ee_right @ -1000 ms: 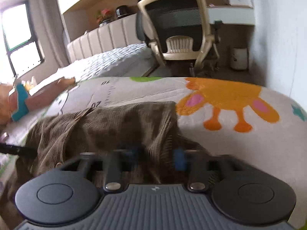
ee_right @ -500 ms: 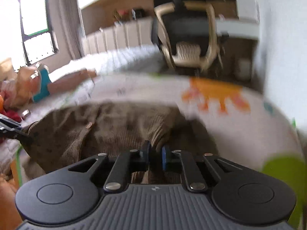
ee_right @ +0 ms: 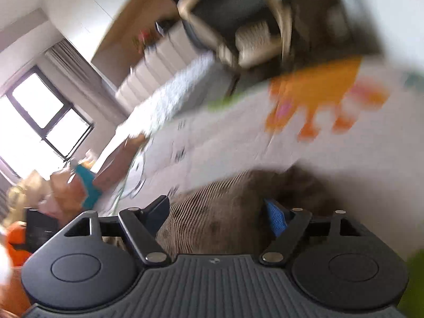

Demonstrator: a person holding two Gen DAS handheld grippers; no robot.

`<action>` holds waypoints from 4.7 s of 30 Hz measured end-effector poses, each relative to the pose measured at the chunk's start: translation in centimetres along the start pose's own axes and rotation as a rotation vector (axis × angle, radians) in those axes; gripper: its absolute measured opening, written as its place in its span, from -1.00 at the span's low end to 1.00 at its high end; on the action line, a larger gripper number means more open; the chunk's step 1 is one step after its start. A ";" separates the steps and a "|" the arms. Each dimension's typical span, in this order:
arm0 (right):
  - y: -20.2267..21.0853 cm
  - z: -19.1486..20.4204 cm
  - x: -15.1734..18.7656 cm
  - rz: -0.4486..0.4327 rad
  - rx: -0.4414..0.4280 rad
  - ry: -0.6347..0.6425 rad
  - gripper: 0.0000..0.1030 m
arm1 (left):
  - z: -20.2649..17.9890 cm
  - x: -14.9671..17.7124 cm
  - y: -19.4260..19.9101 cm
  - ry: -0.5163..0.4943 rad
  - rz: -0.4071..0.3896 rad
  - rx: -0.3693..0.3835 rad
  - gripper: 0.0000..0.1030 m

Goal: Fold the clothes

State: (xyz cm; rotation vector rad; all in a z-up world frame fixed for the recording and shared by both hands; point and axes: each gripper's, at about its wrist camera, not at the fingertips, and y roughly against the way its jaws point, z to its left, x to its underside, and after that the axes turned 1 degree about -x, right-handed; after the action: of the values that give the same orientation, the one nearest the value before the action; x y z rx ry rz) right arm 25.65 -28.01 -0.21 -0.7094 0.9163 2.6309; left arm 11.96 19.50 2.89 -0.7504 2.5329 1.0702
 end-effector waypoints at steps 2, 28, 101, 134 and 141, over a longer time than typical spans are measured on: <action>-1.8 0.2 -0.9 -0.011 -0.011 0.005 0.56 | 1.1 -1.2 -2.2 0.043 0.048 0.012 0.85; -11.2 7.4 -0.7 -0.066 0.441 0.526 1.00 | -4.0 -4.1 -12.2 -0.633 -0.118 -0.273 0.99; -6.6 8.6 4.9 -0.175 0.474 0.346 1.00 | 2.5 -1.2 -2.5 -0.215 -0.397 -0.321 0.61; -15.5 9.9 -1.8 -0.034 0.512 0.585 1.00 | 0.1 -11.4 -12.0 -0.348 -0.113 -0.214 0.90; -11.3 12.0 0.4 -0.118 0.470 0.599 1.00 | 1.0 -7.8 -4.7 -0.409 -0.180 -0.348 0.91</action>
State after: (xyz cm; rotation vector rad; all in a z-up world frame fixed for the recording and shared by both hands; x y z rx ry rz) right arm 25.45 -11.64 1.97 -1.3861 1.5186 1.9916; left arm 21.06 20.15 3.01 -0.7365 1.9276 1.4487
